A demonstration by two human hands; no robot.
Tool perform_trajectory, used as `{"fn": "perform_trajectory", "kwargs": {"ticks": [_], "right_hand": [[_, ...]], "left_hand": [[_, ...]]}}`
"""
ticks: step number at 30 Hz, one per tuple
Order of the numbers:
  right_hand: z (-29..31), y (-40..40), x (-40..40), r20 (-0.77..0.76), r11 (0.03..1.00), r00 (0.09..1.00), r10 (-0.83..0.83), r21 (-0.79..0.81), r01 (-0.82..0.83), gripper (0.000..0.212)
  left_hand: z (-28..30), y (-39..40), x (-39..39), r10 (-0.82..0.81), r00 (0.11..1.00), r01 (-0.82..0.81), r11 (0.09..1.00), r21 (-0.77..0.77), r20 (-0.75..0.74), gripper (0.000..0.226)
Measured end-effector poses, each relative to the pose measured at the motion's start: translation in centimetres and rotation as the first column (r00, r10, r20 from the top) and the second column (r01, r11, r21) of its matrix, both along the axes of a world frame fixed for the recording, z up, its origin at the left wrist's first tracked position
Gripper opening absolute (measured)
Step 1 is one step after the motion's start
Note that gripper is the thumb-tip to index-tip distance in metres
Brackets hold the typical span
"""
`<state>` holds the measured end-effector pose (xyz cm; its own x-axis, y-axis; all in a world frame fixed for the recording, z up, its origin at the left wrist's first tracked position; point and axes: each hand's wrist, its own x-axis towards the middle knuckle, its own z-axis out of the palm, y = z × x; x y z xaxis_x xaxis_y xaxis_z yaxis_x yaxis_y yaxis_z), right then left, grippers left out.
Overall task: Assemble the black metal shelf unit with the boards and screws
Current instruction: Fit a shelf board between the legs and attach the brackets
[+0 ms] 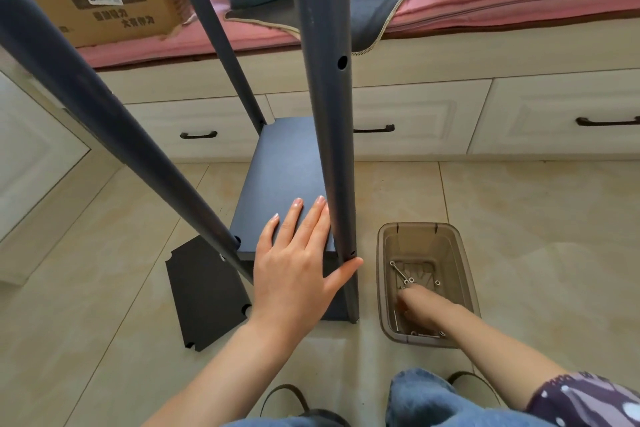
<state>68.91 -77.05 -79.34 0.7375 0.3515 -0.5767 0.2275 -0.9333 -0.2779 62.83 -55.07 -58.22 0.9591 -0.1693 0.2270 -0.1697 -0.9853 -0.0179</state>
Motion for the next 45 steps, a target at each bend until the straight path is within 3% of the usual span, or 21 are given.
{"fn": "perform_trajectory", "kwargs": {"ticks": [2,5,10,14,17,20,22,24,26,27,28,30,33,36,40,45], "right_hand": [[1.3,-0.3,0.0,0.046,0.999,0.999,0.007,0.041,-0.009,0.005],[3.5,-0.9,-0.1,0.077,0.994,0.997,-0.019,0.104,0.011,0.022],[8.7,-1.8,-1.1,0.097,0.965,0.989,-0.113,0.246,0.086,0.006],[14.5,-1.2,-2.6,0.115,0.912,0.976,-0.186,0.39,0.128,0.009],[19.4,0.2,-3.4,0.145,0.859,0.961,-0.234,0.494,0.135,0.012],[24.4,1.5,-4.0,0.241,0.79,0.926,-0.289,0.607,0.088,0.024],[27.4,2.2,-4.4,0.289,0.71,0.889,-0.355,0.702,0.055,0.024],[29.8,2.7,-4.6,0.291,0.649,0.879,-0.378,0.76,0.028,0.016],[31.6,3.6,-4.8,0.282,0.628,0.901,-0.329,0.778,-0.014,0.02],[32.2,4.1,-4.8,0.276,0.616,0.914,-0.298,0.787,-0.037,0.026],[32.7,4.6,-4.7,0.273,0.602,0.921,-0.278,0.797,-0.054,0.029],[33.1,5.4,-4.5,0.306,0.605,0.909,-0.283,0.792,-0.078,0.027],[33.0,5.7,-4.1,0.36,0.62,0.884,-0.296,0.777,-0.109,0.009],[32.6,5.6,-3.9,0.356,0.617,0.89,-0.283,0.778,-0.115,0.003],[32.3,5.5,-3.5,0.376,0.639,0.881,-0.286,0.76,-0.117,0.015],[32.0,5.6,-3.6,0.396,0.624,0.875,-0.279,0.767,-0.149,0.012]], "left_hand": [[0.3,0.2,0.0,0.001,0.999,-0.001,1.0,-0.004,-0.038,0.081],[0.8,0.7,0.2,-0.013,0.994,0.011,1.0,-0.014,-0.113,0.089],[1.7,1.4,-0.2,-0.047,0.983,0.03,0.995,-0.096,-0.177,0.095],[2.4,1.4,-1.1,-0.077,0.981,0.04,0.978,-0.203,-0.179,0.075],[2.8,1.7,-2.8,-0.072,0.997,0.055,0.909,-0.412,-0.025,0.046],[3.1,1.7,-4.6,0.047,0.993,0.039,0.75,-0.661,0.112,0.009],[3.2,1.8,-5.2,0.144,0.987,-0.139,0.551,-0.823,-0.07,0.016],[3.2,2.1,-5.1,0.13,0.928,-0.371,0.265,-0.89,-0.349,0.015],[3.0,2.1,-4.5,-0.024,0.835,-0.547,-0.147,-0.824,-0.55,0.017],[2.8,2.0,-4.1,-0.112,0.809,-0.576,-0.345,-0.741,-0.577,0.021],[2.7,1.9,-3.7,-0.169,0.806,-0.569,-0.486,-0.664,-0.567,0.023],[2.6,1.5,-2.8,-0.213,0.829,-0.517,-0.644,-0.564,-0.517,0.032],[2.4,1.0,-1.5,-0.253,0.87,-0.451,-0.756,-0.474,-0.424,0.049],[2.2,0.5,-0.7,-0.282,0.893,-0.418,-0.811,-0.409,-0.351,0.051],[1.7,0.0,-0.1,-0.309,0.9,-0.411,-0.837,-0.363,-0.306,0.046],[1.5,0.2,0.2,-0.345,0.902,-0.419,-0.847,-0.328,-0.261,0.045]]}}
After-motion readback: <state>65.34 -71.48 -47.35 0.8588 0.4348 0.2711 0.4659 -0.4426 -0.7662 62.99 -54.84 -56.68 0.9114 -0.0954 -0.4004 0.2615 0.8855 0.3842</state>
